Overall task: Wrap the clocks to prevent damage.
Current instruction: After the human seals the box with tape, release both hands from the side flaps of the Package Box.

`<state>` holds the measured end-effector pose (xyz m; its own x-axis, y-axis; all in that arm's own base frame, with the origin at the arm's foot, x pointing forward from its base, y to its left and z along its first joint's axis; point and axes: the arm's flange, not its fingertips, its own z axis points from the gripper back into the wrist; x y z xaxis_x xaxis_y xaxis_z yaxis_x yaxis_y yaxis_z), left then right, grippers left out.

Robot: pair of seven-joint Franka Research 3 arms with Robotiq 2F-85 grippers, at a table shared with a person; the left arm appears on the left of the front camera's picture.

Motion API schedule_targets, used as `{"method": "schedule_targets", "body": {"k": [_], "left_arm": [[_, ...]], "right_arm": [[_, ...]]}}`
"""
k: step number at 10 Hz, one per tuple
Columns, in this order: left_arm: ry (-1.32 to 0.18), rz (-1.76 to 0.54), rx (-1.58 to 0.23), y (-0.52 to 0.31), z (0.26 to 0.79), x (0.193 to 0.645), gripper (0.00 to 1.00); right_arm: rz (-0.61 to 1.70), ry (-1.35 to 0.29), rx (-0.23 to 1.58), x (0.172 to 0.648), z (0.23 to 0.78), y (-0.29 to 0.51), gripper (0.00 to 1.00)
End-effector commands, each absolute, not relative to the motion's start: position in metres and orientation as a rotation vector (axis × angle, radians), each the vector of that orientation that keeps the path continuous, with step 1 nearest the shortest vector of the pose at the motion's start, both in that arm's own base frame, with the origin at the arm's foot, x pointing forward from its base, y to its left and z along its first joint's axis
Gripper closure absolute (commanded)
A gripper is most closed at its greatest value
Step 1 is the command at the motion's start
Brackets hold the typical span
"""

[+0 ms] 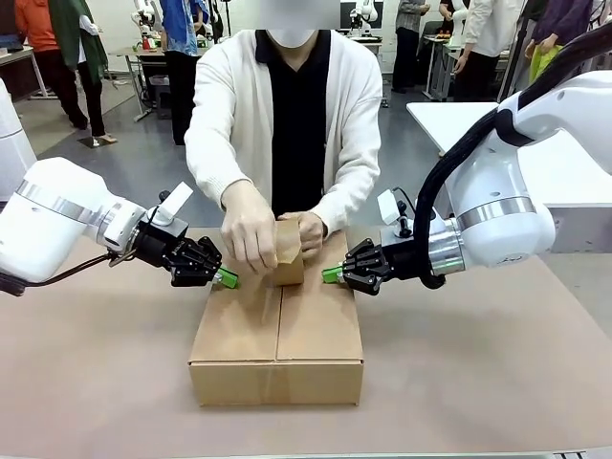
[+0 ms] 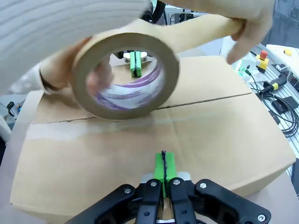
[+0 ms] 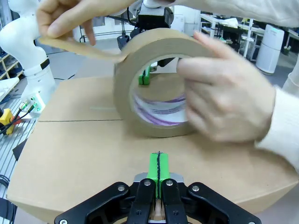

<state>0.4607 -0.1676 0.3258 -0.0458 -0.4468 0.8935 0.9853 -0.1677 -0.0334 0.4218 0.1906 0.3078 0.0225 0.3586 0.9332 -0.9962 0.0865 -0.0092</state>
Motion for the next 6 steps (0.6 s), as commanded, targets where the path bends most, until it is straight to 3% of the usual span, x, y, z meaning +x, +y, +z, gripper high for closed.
{"method": "schedule_targets", "body": {"k": [1,6], "left_arm": [[-0.777,-1.532,-0.954,-0.1684,0.3228,0.4603,1.0],[-0.777,-1.532,-0.954,-0.1684,0.3228,0.4603,1.0]], "right_arm": [[1.287,-0.958,0.873,0.4211,0.3019,0.1919,0.99],[1.287,-0.958,0.873,0.4211,0.3019,0.1919,0.99]]}}
